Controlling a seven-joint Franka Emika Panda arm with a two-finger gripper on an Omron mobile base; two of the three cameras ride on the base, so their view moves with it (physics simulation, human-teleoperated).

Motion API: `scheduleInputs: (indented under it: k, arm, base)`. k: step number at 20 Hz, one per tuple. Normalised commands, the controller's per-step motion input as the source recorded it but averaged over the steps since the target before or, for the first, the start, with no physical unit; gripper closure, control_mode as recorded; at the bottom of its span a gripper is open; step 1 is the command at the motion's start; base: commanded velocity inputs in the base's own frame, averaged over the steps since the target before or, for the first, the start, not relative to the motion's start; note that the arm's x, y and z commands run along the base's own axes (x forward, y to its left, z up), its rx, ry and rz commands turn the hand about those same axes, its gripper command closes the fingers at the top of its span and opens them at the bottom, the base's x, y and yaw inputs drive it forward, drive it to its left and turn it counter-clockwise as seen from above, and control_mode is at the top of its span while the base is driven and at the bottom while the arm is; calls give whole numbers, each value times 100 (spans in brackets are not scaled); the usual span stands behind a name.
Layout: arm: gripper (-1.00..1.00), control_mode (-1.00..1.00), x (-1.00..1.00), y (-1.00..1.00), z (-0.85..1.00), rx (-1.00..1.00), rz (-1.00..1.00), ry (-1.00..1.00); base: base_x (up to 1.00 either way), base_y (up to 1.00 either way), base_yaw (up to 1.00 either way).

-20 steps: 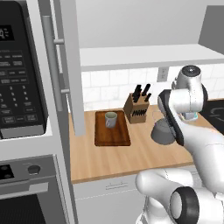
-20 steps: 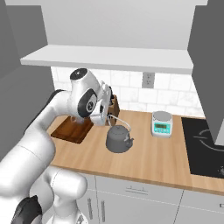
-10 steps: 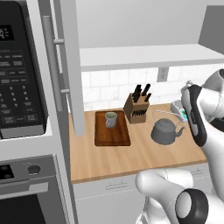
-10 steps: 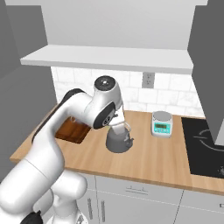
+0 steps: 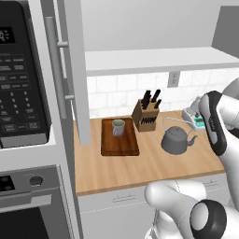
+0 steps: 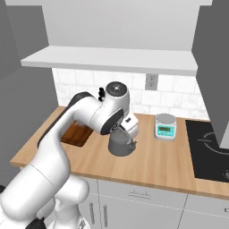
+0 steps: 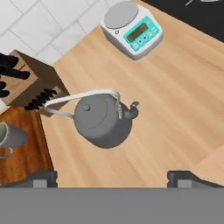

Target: Pick the kettle from the counter and place it on the tray. Then pick the mug from the cabinet and place it on the tray. Then close the cabinet doors.

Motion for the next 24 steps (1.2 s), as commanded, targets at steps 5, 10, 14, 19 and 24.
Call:
scheduleInputs:
  k: [5,10,14,19,24]
  arm:
    - [-100,-100,0,-5,-1,-23,39,0]
    - [-100,-100,2,-1,-4,-25,30,5]
    - [-100,-100,29,6,-34,-19,27,9]
    - [-100,-100,43,5,-28,-8,28,1]
    - [-100,-100,48,0,-16,-1,24,0]
  base:
    - [0,0,0]
    - [0,0,0]
    - [0,0,0]
    - [0,0,0]
    - [0,0,0]
